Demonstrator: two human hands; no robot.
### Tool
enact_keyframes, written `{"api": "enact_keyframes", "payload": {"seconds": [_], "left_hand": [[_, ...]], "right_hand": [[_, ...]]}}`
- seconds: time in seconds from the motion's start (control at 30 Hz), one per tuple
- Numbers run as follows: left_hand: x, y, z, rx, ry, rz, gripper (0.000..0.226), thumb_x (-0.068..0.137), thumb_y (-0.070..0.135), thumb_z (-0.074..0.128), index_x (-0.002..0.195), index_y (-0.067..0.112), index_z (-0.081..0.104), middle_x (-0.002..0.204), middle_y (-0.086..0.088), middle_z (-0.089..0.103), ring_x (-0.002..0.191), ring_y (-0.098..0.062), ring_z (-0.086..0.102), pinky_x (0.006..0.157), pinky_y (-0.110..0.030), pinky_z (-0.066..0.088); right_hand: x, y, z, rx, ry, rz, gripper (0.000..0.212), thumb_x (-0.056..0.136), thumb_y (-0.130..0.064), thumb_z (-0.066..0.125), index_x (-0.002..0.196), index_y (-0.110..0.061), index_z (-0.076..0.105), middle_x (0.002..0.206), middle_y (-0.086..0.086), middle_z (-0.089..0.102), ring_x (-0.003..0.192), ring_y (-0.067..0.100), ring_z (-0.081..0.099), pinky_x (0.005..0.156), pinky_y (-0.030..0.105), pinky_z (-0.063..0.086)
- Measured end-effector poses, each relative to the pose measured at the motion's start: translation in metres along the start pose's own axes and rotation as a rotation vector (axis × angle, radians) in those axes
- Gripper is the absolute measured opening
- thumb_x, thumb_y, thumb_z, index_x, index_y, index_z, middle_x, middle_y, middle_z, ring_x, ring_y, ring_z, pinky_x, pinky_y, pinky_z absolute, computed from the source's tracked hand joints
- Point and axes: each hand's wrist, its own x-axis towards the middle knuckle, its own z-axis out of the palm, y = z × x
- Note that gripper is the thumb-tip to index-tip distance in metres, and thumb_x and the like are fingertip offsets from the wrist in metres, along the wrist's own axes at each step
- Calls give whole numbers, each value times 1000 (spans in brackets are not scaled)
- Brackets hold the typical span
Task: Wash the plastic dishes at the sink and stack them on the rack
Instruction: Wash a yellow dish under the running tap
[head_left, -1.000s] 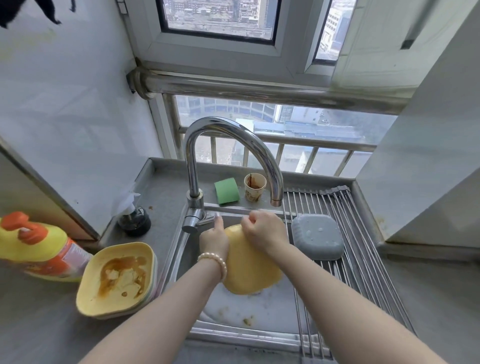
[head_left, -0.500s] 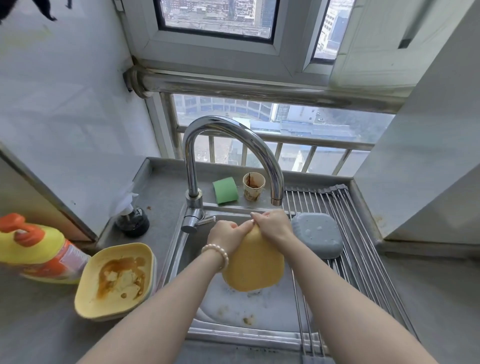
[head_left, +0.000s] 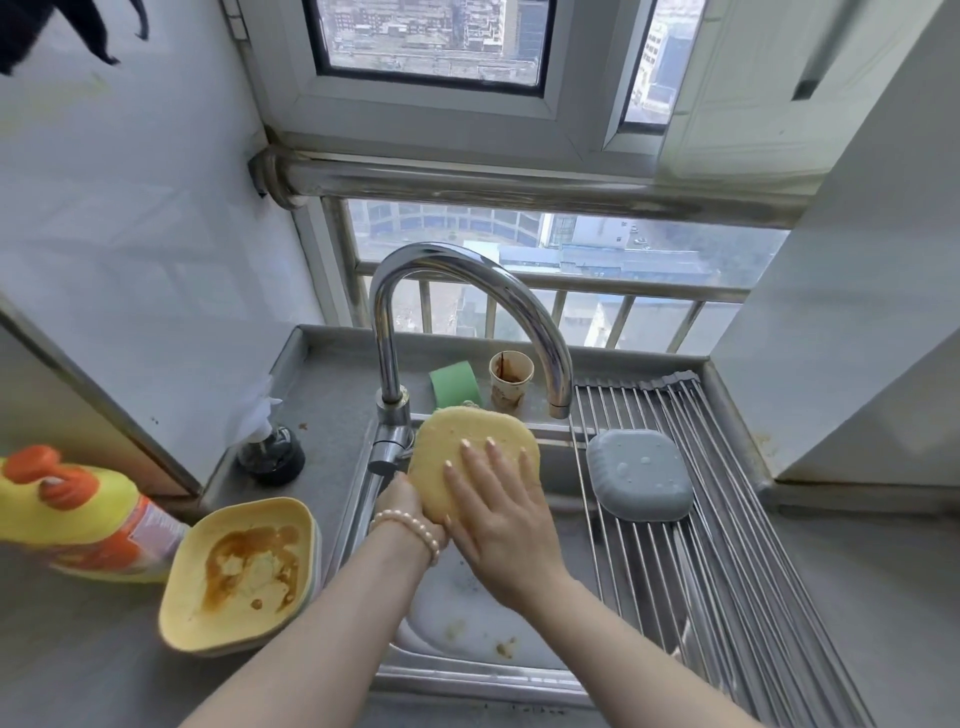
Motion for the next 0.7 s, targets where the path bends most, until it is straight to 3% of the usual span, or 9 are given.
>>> {"api": "enact_keyframes", "payload": {"seconds": [0.07, 0.13, 0.2, 0.27, 0.33, 0.43, 0.5, 0.57, 0.7], "left_hand": [[6, -5, -4, -34, -75, -69, 34, 95, 33, 47, 117, 16, 66, 113, -10, 69, 97, -30, 68, 57, -46, 56], [2, -11, -4, -62, -26, -70, 30, 97, 35, 45, 112, 20, 67, 109, -8, 70, 90, -27, 68, 50, -44, 55], [-5, -18, -5, -75, 19, -53, 27, 98, 37, 45, 109, 23, 65, 107, -6, 70, 83, -26, 67, 48, -41, 54], [-10, -18, -5, -83, 25, -34, 32, 98, 43, 43, 114, 23, 63, 106, -4, 69, 81, -25, 66, 51, -40, 54], [-16, -19, -3, -29, 49, 82, 41, 97, 48, 44, 114, 15, 61, 98, -7, 67, 81, -27, 65, 61, -42, 55], [-44, -23, -2, 577, 228, 523, 53, 92, 58, 46, 88, 6, 57, 91, -11, 64, 76, -25, 58, 69, -33, 47], [-55, -30, -3, 1004, 171, 773, 58, 79, 68, 56, 98, 12, 53, 100, -6, 62, 83, -23, 59, 68, -30, 41], [-53, -35, -4, 1229, 103, 809, 82, 65, 73, 65, 119, 16, 45, 113, -3, 55, 101, -25, 59, 76, -30, 42], [-54, -31, 12, 1033, 56, 706, 84, 62, 74, 68, 119, 18, 41, 109, -3, 53, 94, -24, 57, 76, -32, 45]], "right_hand": [[-4, 9, -4, 192, 32, 184, 53, 96, -48, 36, 138, -20, 49, 152, 9, 35, 141, 31, 28, 112, 49, 24], [14, 13, -17, 440, -39, 530, 56, 94, -47, 41, 146, -24, 37, 156, 5, 25, 142, 27, 25, 112, 42, 26], [33, 16, -23, 647, -119, 849, 61, 92, -45, 51, 147, -25, 33, 148, 6, 37, 130, 27, 41, 106, 40, 36], [42, 24, -20, 808, -109, 1040, 52, 90, -53, 52, 128, -17, 49, 126, 9, 57, 112, 29, 55, 98, 45, 44], [43, 29, -16, 938, -41, 1233, 52, 90, -60, 46, 100, -10, 59, 111, 13, 64, 103, 33, 60, 93, 48, 48], [41, 36, -10, 1103, 25, 1479, 50, 95, -46, 41, 111, -3, 60, 114, 16, 63, 103, 34, 61, 93, 48, 50], [41, 40, -14, 1061, 7, 1466, 51, 96, -42, 39, 120, -2, 58, 117, 16, 63, 104, 33, 60, 94, 47, 49], [42, 42, -19, 943, -16, 1343, 52, 99, -44, 35, 116, -1, 59, 114, 15, 63, 104, 34, 59, 95, 45, 47], [39, 33, -31, 791, 17, 1103, 49, 102, -39, 31, 71, -13, 58, 90, 14, 63, 92, 32, 60, 86, 41, 47]]}}
